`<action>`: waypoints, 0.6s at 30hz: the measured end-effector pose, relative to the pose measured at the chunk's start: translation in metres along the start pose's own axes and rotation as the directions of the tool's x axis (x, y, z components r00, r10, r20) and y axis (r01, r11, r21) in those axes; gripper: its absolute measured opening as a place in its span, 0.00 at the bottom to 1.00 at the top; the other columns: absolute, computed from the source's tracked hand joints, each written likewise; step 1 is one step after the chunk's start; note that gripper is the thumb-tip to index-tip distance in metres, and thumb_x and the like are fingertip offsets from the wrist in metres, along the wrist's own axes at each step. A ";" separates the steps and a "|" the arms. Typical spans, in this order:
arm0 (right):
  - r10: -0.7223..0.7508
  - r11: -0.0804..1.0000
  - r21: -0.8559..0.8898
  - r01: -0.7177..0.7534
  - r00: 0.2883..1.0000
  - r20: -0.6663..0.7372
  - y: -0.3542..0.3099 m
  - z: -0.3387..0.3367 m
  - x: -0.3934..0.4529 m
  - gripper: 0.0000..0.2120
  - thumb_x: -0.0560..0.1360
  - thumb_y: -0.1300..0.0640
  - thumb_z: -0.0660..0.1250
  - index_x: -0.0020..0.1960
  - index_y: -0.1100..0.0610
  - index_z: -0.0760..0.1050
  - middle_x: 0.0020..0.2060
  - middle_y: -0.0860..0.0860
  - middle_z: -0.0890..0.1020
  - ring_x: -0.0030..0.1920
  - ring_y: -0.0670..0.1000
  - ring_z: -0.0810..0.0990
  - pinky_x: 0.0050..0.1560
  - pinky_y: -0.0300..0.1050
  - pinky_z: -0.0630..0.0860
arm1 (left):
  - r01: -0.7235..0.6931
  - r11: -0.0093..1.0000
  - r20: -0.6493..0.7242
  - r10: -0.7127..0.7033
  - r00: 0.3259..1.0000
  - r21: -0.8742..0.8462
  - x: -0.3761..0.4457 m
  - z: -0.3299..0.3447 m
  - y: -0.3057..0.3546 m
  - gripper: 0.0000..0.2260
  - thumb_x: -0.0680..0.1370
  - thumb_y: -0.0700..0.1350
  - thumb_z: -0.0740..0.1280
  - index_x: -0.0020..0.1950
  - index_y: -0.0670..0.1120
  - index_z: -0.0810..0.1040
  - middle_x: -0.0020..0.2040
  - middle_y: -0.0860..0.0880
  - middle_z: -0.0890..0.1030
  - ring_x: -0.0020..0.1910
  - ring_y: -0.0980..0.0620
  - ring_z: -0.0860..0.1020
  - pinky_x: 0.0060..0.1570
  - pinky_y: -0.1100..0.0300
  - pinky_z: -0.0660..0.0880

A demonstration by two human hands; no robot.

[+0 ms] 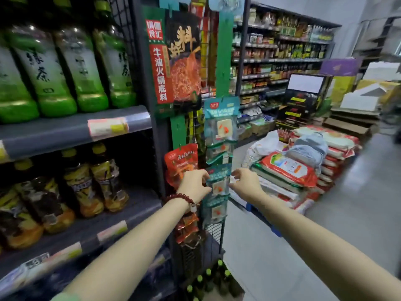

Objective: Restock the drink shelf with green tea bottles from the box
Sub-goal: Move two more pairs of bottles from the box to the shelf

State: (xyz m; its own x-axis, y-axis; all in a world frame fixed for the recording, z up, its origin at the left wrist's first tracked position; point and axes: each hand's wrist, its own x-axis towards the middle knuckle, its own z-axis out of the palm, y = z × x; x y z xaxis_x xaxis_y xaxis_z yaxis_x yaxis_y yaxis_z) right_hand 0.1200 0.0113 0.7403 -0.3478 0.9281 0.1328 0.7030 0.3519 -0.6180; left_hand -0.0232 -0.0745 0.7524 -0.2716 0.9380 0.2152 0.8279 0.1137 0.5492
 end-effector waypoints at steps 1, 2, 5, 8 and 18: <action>0.009 1.000 0.011 -0.009 1.000 0.002 0.016 0.010 0.003 0.14 0.71 0.63 0.68 0.56 0.67 0.78 0.53 0.62 0.82 0.55 0.60 0.80 0.54 0.51 0.77 | 0.005 1.000 0.020 -0.005 1.000 -0.002 0.002 0.019 -0.006 0.12 0.71 0.43 0.72 0.53 0.42 0.80 0.51 0.45 0.82 0.52 0.48 0.79 0.54 0.59 0.74; 0.022 0.999 0.023 -0.022 1.000 0.008 0.032 0.022 0.004 0.13 0.71 0.62 0.69 0.54 0.67 0.79 0.52 0.62 0.82 0.53 0.60 0.80 0.52 0.51 0.77 | 0.011 1.000 0.039 -0.011 0.999 0.000 0.004 0.038 -0.013 0.12 0.71 0.43 0.71 0.53 0.42 0.80 0.52 0.45 0.82 0.52 0.48 0.79 0.54 0.58 0.74; 0.062 0.998 0.014 -0.063 0.997 0.050 0.085 0.063 0.007 0.15 0.72 0.57 0.70 0.55 0.65 0.79 0.52 0.60 0.82 0.54 0.58 0.79 0.52 0.48 0.74 | 0.036 0.999 0.079 -0.036 0.996 -0.002 0.007 0.098 -0.039 0.14 0.72 0.44 0.71 0.56 0.43 0.79 0.56 0.44 0.81 0.55 0.48 0.78 0.54 0.60 0.72; 0.132 0.991 0.009 -0.133 0.986 0.099 0.141 0.115 0.010 0.18 0.71 0.62 0.68 0.60 0.64 0.77 0.58 0.59 0.81 0.60 0.57 0.77 0.56 0.43 0.72 | 0.066 0.998 0.109 -0.064 0.992 -0.010 0.007 0.158 -0.069 0.13 0.72 0.43 0.70 0.55 0.43 0.80 0.55 0.45 0.81 0.55 0.48 0.78 0.52 0.63 0.69; 0.222 0.975 -0.032 -0.221 0.950 0.218 0.312 0.301 0.011 0.19 0.71 0.61 0.71 0.61 0.60 0.76 0.58 0.56 0.81 0.57 0.54 0.79 0.57 0.43 0.74 | 0.152 0.988 0.185 -0.152 0.971 0.012 -0.011 0.354 -0.202 0.12 0.70 0.41 0.70 0.53 0.45 0.80 0.50 0.46 0.83 0.51 0.49 0.79 0.49 0.62 0.72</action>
State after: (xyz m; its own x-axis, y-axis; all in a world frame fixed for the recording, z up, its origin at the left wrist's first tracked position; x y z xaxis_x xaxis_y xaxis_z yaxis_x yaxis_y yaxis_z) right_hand 0.1486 0.0949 0.3158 -0.3094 0.9337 -0.1802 0.7820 0.1420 -0.6069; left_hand -0.0136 0.0077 0.3529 -0.2987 0.9541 -0.0233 0.7826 0.2588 0.5661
